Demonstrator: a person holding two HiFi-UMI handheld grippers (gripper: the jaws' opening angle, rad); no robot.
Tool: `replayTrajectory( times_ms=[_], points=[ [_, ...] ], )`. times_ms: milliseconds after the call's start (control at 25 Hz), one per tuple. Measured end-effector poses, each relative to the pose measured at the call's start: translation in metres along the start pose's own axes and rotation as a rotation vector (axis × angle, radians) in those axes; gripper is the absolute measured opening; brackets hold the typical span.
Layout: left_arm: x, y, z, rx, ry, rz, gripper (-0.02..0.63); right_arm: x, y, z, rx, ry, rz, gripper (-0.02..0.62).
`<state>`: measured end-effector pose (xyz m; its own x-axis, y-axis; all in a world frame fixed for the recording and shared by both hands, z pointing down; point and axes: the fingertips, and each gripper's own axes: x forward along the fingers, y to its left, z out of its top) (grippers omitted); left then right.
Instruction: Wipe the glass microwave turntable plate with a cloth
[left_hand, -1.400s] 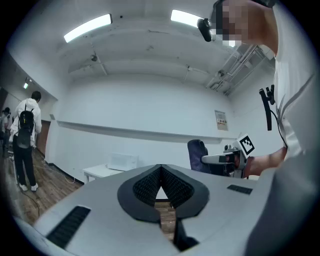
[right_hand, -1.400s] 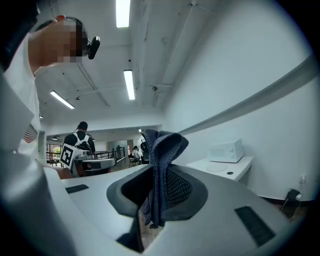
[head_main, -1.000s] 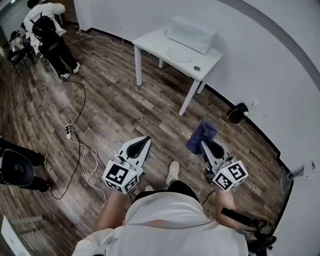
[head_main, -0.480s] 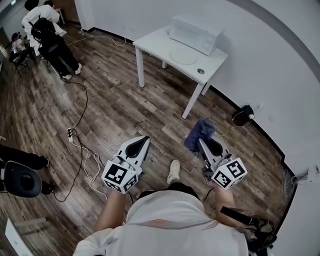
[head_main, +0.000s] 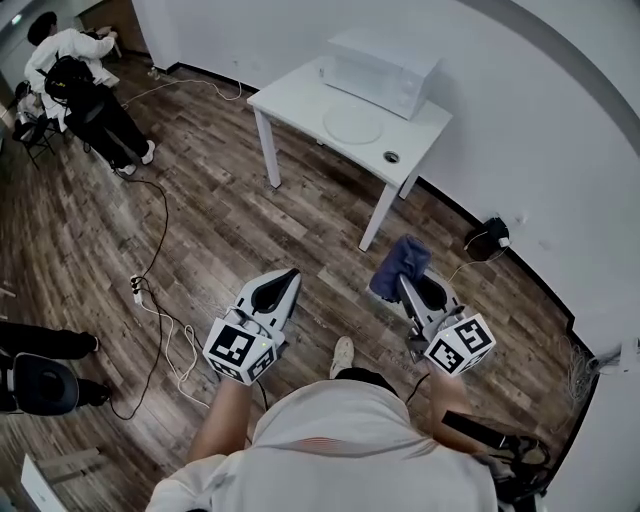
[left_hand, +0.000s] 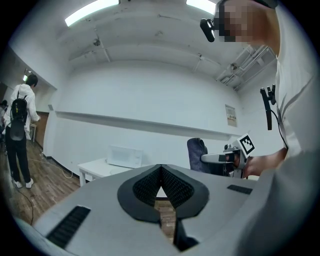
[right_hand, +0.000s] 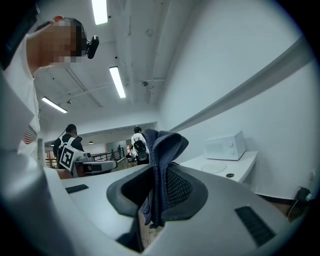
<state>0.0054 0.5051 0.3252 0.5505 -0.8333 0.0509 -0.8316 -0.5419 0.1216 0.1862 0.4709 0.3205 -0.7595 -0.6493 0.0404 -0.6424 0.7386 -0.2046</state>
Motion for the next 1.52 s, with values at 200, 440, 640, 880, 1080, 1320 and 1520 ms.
replayTrajectory(
  times_ms=[200,440,640,880,1080,1320,1520],
  points=[
    [0.062,0.01,0.007,0.003,0.003,0.011,0.011,0.02,-0.061,0.013,0.012,0.006,0.012,0.062],
    [0.121,0.023,0.01,0.001,0.006,0.041,0.011,0.041,-0.119,0.024,0.019,0.01,0.033,0.061],
    [0.154,0.022,0.007,0.013,0.029,0.045,0.011,0.05,-0.154,0.024,0.044,0.005,0.045,0.061],
    [0.168,0.035,0.001,0.008,0.052,0.055,0.011,0.07,-0.166,0.014,0.068,0.025,0.064,0.061],
    [0.186,0.064,-0.006,-0.011,0.052,0.038,0.011,0.093,-0.18,0.014,0.055,0.03,0.04,0.061],
    [0.227,0.106,0.004,-0.014,0.043,-0.008,0.011,0.13,-0.208,0.024,0.049,0.029,-0.011,0.061],
    [0.256,0.154,0.011,-0.007,0.043,-0.023,0.011,0.176,-0.229,0.032,0.044,0.02,-0.038,0.061]
  ],
)
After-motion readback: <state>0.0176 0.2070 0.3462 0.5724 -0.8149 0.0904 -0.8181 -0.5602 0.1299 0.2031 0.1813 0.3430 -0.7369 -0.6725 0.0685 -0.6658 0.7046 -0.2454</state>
